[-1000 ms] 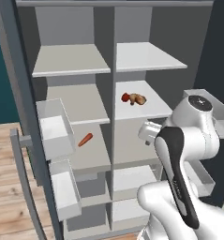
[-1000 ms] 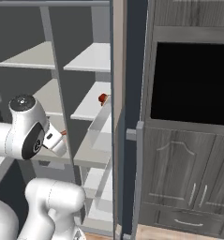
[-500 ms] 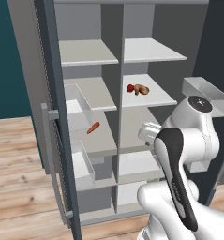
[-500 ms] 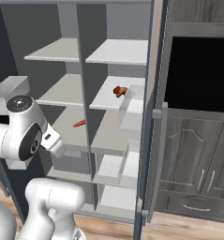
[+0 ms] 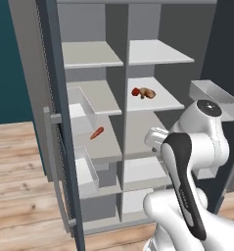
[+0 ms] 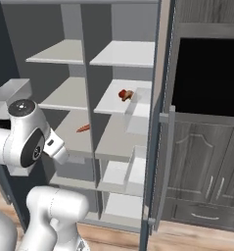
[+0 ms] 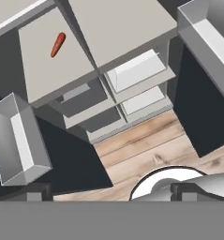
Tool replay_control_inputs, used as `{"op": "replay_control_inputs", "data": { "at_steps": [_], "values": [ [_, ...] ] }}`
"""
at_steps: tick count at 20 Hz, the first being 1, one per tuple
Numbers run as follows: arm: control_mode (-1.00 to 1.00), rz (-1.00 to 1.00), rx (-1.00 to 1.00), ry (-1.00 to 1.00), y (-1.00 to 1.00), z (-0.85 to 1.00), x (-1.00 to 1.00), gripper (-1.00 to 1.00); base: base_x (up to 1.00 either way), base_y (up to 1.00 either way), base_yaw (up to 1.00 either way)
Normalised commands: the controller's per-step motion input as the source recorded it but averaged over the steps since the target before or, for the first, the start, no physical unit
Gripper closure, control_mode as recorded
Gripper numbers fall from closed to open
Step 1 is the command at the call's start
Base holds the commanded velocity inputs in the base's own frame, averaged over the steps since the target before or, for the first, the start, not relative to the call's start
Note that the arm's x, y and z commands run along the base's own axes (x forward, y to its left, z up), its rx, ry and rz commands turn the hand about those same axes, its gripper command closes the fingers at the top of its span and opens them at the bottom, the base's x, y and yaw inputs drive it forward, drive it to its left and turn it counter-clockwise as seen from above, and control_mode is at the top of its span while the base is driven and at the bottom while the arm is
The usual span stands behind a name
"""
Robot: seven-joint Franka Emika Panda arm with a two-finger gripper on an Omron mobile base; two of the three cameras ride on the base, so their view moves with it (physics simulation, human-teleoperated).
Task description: Pick up the frozen chicken drumstick from the freezer, place it on any shelf in the fridge, and close the fridge and freezer doors when done.
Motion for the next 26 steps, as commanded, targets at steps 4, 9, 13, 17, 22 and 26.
{"op": "replay_control_inputs", "data": {
  "at_steps": [4,9,13,17,22,26],
  "values": [
    [1.0,0.0,0.0,0.0,0.0,0.0,0.0,-1.0,-0.44,0.1,0.0],
    [1.0,0.0,0.0,0.0,0.0,0.0,0.0,-1.0,-0.06,0.0,0.0],
    [1.0,0.0,0.0,0.0,0.0,0.0,0.0,-1.0,0.0,0.0,0.0],
    [-1.0,-0.01,0.01,-0.05,-0.09,0.0,-0.09,-1.0,0.0,0.0,0.0],
    [-1.0,-0.17,0.17,-0.24,-0.94,0.15,-0.27,-1.0,0.0,0.0,0.0],
    [-1.0,-0.18,0.22,-0.28,-1.0,0.29,-0.38,-1.0,0.0,0.0,0.0]
  ]
}}
